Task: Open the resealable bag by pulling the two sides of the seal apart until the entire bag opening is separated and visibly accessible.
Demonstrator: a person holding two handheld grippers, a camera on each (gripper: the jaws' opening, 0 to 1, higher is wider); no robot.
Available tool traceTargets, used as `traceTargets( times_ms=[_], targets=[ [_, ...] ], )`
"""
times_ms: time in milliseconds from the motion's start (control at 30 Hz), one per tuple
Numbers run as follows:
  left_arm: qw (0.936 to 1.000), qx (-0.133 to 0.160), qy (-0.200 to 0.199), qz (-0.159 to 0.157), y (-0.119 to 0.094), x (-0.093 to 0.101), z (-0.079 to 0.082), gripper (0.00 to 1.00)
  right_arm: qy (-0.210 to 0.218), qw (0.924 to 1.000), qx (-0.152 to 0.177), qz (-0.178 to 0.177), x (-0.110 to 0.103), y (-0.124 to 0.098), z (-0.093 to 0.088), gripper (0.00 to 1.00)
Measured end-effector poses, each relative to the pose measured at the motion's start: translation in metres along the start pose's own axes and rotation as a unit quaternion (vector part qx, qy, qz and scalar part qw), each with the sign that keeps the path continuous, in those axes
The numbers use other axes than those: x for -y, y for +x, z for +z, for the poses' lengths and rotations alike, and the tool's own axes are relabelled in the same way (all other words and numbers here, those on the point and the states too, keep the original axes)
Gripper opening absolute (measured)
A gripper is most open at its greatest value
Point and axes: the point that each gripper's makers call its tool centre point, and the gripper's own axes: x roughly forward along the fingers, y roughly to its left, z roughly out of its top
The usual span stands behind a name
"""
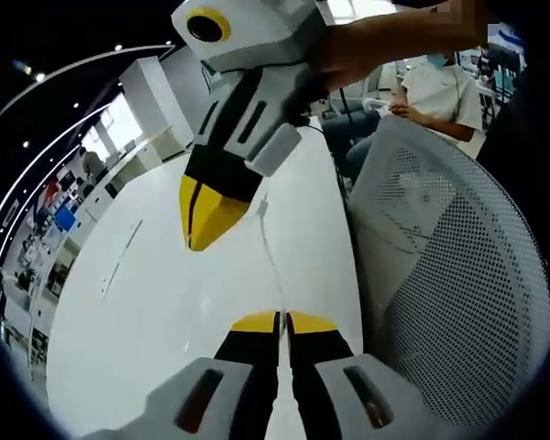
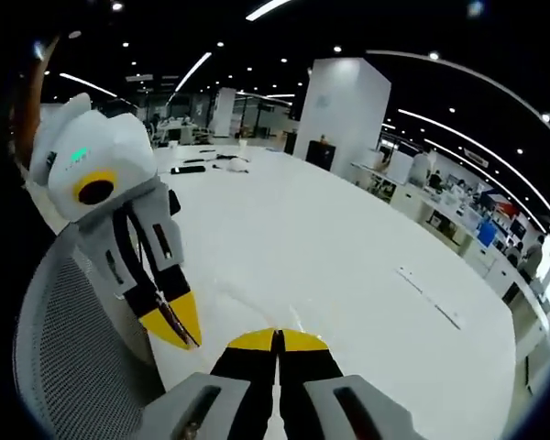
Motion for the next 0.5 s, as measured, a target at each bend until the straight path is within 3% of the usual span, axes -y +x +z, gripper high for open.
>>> traceTargets(
  times_ms=[33,100,300,500],
  targets=[
    [1.0,-0.001,-0.001,0.003,-0.002,0.0,0.0,0.03,-0.009,0.9999,-0.01,0.001,-0.003,0.001,-0.005,0.0],
    [0.9999,0.011,-0.001,0.014,-0.009,-0.001,0.003,0.09,-0.068,0.9971,-0.033,-0.006,-0.007,0.003,-0.014,0.0],
    [0.9971,0.044,-0.061,0.017,-0.025,0.005,0.003,0.19,-0.109,0.9926,-0.052,0.007,-0.022,0.013,-0.029,0.0],
    [0.9914,0.046,-0.114,0.045,-0.034,0.004,-0.015,0.28,-0.166,0.9837,-0.069,0.008,-0.022,0.024,-0.04,0.0]
  ],
)
